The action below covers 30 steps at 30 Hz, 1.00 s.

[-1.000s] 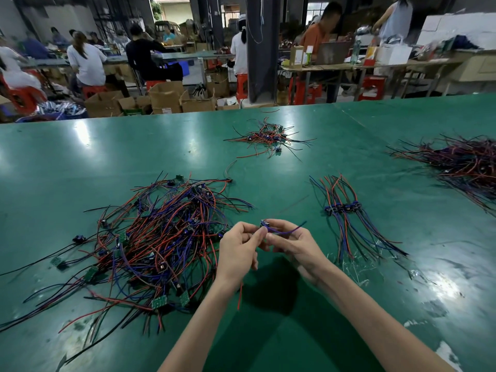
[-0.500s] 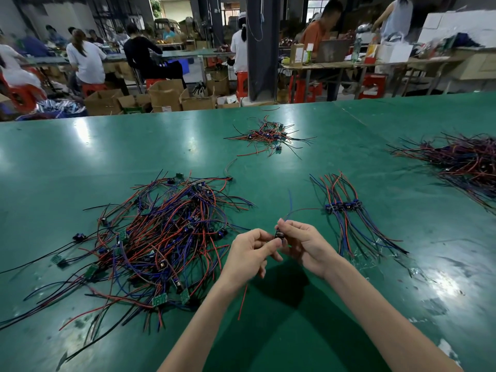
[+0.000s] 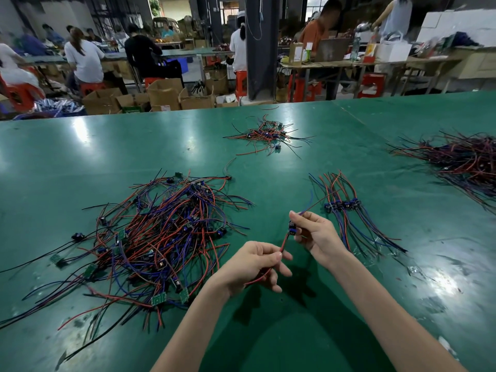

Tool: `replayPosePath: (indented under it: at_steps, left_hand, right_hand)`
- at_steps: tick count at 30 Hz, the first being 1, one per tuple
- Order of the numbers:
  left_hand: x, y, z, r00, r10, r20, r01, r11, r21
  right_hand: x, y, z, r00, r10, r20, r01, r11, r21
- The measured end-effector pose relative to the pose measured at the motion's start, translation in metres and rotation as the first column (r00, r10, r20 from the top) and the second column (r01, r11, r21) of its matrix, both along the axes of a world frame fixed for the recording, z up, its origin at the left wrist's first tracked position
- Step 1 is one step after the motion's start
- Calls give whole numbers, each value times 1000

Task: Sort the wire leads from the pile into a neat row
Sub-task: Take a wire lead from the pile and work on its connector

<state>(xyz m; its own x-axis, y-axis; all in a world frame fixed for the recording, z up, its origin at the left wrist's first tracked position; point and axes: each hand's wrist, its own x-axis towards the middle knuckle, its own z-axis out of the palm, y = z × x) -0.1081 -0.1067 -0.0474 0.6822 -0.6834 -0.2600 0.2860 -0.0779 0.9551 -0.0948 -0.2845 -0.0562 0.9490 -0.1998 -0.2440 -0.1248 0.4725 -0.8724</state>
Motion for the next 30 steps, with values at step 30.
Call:
replayPosePath:
  at_steps: [30]
  left_hand:
    - [8,-1,-12,946,319,49,-322,945,59]
  right_hand:
    - [-7,26,-11,982,188,31,-178,965,-193]
